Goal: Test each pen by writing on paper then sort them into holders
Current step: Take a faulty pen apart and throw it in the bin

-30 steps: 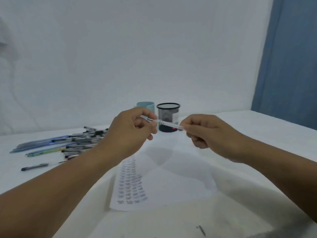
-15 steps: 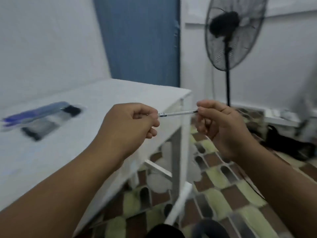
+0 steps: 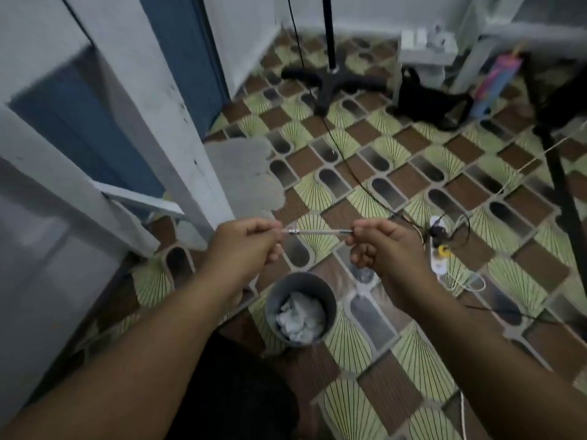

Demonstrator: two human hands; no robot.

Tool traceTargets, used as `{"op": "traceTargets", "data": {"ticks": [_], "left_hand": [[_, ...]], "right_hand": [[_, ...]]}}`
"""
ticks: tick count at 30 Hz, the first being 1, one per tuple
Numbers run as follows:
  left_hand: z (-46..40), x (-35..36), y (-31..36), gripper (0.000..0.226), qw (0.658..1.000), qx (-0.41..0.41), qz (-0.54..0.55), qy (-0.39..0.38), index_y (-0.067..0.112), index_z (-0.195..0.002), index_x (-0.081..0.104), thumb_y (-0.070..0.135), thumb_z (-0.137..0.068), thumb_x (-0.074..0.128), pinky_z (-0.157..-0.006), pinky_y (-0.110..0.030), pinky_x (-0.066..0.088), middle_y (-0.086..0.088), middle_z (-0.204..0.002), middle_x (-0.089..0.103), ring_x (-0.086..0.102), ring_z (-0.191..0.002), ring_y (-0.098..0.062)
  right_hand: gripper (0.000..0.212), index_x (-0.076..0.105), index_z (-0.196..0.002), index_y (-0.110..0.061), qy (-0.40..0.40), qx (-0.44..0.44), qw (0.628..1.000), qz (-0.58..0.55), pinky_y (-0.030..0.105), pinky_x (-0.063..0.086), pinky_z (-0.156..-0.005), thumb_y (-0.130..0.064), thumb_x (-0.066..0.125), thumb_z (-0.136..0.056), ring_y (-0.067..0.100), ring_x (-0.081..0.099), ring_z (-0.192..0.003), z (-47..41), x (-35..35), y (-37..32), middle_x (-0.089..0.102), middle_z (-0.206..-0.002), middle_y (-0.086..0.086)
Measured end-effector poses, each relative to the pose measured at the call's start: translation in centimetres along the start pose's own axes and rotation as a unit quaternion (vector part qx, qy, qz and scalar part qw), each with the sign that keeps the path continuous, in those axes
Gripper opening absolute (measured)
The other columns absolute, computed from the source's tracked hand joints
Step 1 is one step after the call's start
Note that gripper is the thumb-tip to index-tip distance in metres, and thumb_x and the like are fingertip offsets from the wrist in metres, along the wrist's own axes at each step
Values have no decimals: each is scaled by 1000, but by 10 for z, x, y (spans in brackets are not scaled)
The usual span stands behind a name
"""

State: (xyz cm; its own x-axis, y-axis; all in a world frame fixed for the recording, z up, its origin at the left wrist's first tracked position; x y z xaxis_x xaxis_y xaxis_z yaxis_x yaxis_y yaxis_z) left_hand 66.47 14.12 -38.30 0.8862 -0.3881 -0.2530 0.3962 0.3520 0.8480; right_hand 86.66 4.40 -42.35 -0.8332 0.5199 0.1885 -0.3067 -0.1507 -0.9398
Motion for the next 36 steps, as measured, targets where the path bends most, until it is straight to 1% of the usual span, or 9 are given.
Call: {"op": "traceTargets", "data": {"ticks": [6, 11, 14, 16, 22, 26, 30, 33, 36], "left_hand": [[-31, 20, -95, 37, 986, -136, -71, -69, 17, -132, 63, 25, -96, 67, -103, -44, 52, -5, -123, 67, 63, -114, -23], [-40, 9, -106, 7, 984, -141, -93, -53, 29, -98, 71, 26, -96, 65, -103, -46, 51, 3, -113, 68, 63, -110, -20], [-42, 3, -106, 8, 987, -125, -93, -42, 28, -97, 72, 24, -96, 64, -101, -45, 53, 3, -107, 71, 66, -105, -19], [-40, 0, -104, 9, 989, -114, -91, -37, 28, -98, 72, 24, -95, 64, -99, -45, 54, 3, -103, 72, 68, -100, -17], [-12, -16, -68, 10, 993, -26, -111, -19, 31, -95, 71, 23, -96, 65, -92, -40, 56, 6, -97, 71, 66, -95, -15], [23, -42, 2, 11, 991, 80, -109, 19, 31, -96, 71, 22, -94, 67, -87, -43, 59, 5, -93, 73, 70, -88, -14], [92, -89, 83, 13, 968, 220, -99, 73, 29, -96, 71, 17, -95, 65, -75, -36, 59, 3, -84, 75, 72, -73, -10], [156, -129, 130, 15, 946, 292, -99, 99, 25, -98, 71, 14, -98, 60, -75, -37, 60, 2, -83, 76, 74, -74, -14], [221, -175, 157, 16, 921, 339, -101, 160, 23, -97, 70, 12, -98, 59, -76, -39, 62, 2, -82, 76, 75, -73, -15]], "right_hand": [[9, 70, -91, -1, 60, 80, 987, 126, 39, 52, -60, -2, 61, -94, 22, 60, -57, -5, -29, 103, 72, -77, 15], [18, 64, -116, -6, -1, 169, 962, 217, 23, 53, -54, -10, 61, -98, 16, 70, -66, -15, -22, 181, 74, -93, 16], [37, 52, -135, -13, -36, 219, 946, 235, 24, 54, -51, -10, 60, -99, 30, 72, -81, -18, -18, 211, 69, -113, 19], [33, 55, -131, -9, -39, 217, 938, 266, 27, 57, -53, -10, 61, -98, 29, 72, -79, -20, -16, 213, 67, -117, 18], [10, 70, -102, -14, -58, 49, 960, 269, 38, 61, -69, -12, 61, -98, 14, 71, -70, -7, 36, 116, 74, -84, 1], [9, 70, -96, -18, -93, -124, 969, 191, 30, 55, -59, -13, 63, -98, 12, 65, -59, 18, 91, 8, 69, -70, -3], [9, 70, -94, -15, -142, -271, 940, 152, 26, 50, -55, -11, 63, -98, 17, 64, -58, 63, 149, -104, 69, -71, 5], [7, 70, -93, -15, -178, -367, 901, 147, 40, 52, -53, -15, 63, -96, 27, 64, -59, 109, 194, -169, 67, -68, 7], [6, 69, -93, -11, -226, -409, 877, 113, 31, 50, -52, -9, 64, -96, 23, 64, -57, 154, 237, -210, 69, -68, 5]]}}
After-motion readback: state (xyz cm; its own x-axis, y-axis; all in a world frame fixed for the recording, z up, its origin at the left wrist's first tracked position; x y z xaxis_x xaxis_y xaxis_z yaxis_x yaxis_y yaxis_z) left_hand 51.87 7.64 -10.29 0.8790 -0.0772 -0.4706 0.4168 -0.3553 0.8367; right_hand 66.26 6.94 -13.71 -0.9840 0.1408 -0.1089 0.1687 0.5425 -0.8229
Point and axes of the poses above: each hand's wrist, its own z-axis away from the middle knuckle, its own x-axis out of the palm, y = z × x, the point moved 4 cm from there along -z, towards the middle knuckle
